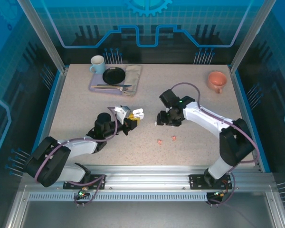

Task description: Insert the wireless bluetooth earbuds into the charging case

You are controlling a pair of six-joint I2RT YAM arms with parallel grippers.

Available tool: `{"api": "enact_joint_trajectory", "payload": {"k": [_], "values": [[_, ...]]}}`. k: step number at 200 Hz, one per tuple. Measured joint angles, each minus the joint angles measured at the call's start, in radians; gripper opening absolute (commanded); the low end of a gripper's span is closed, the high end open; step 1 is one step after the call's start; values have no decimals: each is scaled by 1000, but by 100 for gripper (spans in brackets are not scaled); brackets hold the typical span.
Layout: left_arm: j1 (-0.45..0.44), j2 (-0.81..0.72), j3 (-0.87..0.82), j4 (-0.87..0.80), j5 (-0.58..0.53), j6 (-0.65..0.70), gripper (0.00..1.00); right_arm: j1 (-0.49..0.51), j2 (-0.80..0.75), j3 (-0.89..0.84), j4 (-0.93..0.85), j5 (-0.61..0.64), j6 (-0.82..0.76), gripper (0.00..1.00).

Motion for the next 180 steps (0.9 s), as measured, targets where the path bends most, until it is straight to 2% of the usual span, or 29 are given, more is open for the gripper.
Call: {"api": "enact_joint_trajectory", "payload": {"k": [26,53,75,124,153,180], "values": [[-6,46,-3,104,-13,0,0,6,35,14,-1,24,50,60],[-19,117,-2,155,-106,-19,0,5,35,60,-13,51,67,60],[-30,174,3,188,-127,-35,0,-1,35,88,-24,62,68,60],[-45,343,26,356,29,-18,0,-14,45,126,-51,74,79,60],[-66,311,26,375,61,31,0,-47,63,129,-56,65,94,60],[-113,185,26,312,38,153,0,-88,89,135,-56,47,97,60]]}}
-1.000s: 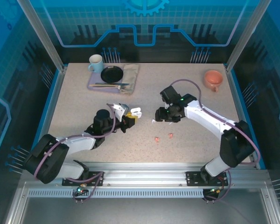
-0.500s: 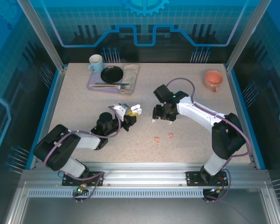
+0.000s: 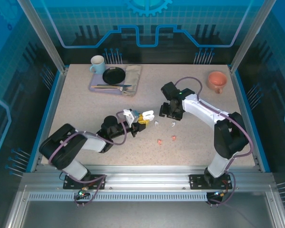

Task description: Insert the wireless bluetooth earbuds into the charging case

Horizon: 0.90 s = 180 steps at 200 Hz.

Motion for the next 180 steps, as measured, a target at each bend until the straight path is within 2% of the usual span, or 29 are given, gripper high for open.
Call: {"api": "enact_joint_trajectory", "payload": {"k": [32,73,135,180], "values": [[-24,-112,0,-49,-50,111,0,-1,63,32,5,-21,0,59],[-24,-124,-10,-76,-113,178,0,18,135,70,11,-43,3,59],[-23,-128,-44,-81,-195,208,0,61,252,162,6,-52,6,56],[-23,-177,-45,-98,-207,209,0,82,297,197,-39,-29,61,54]]}}
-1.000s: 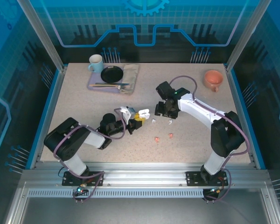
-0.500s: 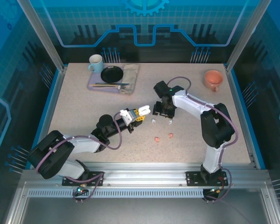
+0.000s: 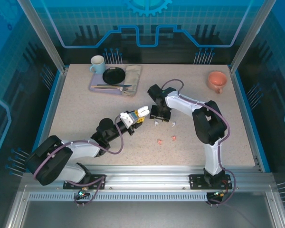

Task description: Insert the wireless bluetooth earbuds into the charging case

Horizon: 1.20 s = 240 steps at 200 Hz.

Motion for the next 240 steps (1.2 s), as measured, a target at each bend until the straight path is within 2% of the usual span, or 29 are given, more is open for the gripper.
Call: {"api": "enact_joint_trajectory", "payload": {"k": [87,171,240], "values": [[8,-52,-5,-39,-6,3,0,29,26,9,-34,25,137,52],[8,-63,-13,-53,-6,2,0,31,72,54,-37,30,160,48],[9,-77,-13,-54,-6,2,0,31,99,55,-37,34,167,41]]}}
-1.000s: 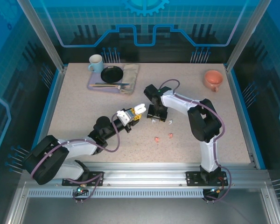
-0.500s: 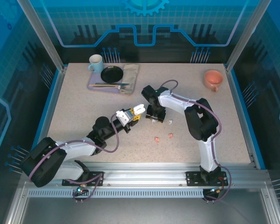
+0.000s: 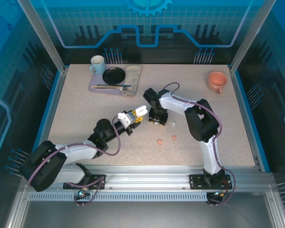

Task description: Insert the wireless bluetooth earbuds into the charging case

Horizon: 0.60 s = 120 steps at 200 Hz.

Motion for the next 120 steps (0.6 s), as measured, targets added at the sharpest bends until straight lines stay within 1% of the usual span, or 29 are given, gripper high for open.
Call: {"api": "enact_joint_trajectory", "payload": {"k": [51,120], "values": [[0,-1,0,-14,0,0,0,0,0,0,3,0,2,40],[0,-2,0,-35,0,0,0,0,1,0,8,0,-14,33]]}}
